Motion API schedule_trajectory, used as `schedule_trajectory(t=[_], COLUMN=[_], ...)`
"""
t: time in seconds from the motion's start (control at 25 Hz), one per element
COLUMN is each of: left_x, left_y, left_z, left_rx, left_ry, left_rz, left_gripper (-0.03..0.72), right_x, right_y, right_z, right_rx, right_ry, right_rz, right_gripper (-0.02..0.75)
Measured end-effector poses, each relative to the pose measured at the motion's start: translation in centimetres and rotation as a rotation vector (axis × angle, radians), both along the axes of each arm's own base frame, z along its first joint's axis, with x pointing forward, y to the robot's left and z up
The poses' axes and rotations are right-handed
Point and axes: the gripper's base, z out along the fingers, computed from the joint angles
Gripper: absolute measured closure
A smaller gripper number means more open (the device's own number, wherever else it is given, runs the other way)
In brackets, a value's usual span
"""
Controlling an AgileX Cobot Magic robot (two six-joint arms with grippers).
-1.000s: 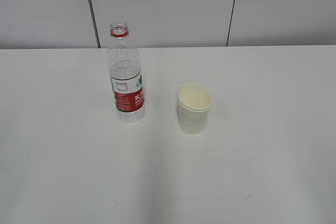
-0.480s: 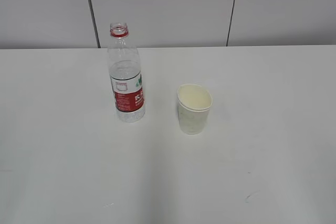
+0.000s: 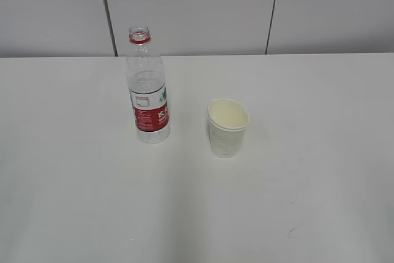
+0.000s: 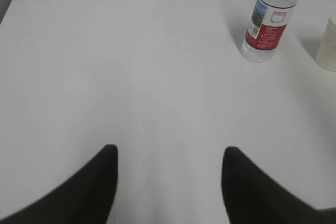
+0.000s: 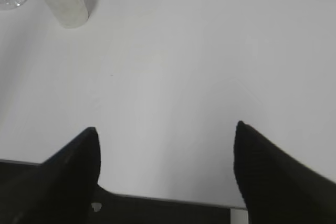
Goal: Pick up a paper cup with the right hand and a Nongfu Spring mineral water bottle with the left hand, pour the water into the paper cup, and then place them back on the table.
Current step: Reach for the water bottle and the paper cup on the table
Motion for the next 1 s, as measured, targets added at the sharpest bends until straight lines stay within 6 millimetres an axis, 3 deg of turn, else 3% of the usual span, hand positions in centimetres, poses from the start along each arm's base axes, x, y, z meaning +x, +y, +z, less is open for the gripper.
schedule_trajectory(t=[0.28, 0.44, 0.68, 1.0], left_x=[0.0, 0.8, 4.2, 10.2], left_y=[0.0, 0.0, -0.4, -1.1], left_z=[0.9, 1.7, 0.8, 1.0], left_rx=[-0.001, 0.002, -0.006, -0.009], left_ry=[-0.073, -0.213, -0.407, -0.453], left_rz=[0.001, 0.004, -0.011, -0.032], left_gripper=[0.251, 0.251, 0.251, 0.26], right_x=[2.0, 3.4, 5.3, 9.1], right_y=[-0.1, -0.1, -0.4, -0.3], right_z=[2.0, 2.5, 2.3, 2.4], right_rx=[-0.061, -0.073, -0.055, -0.048], right_ry=[-0.206, -0.31, -0.39, -0.387], right_rz=[0.028, 0.04, 0.019, 0.059], right_gripper=[0.15, 0.15, 0.15, 0.15])
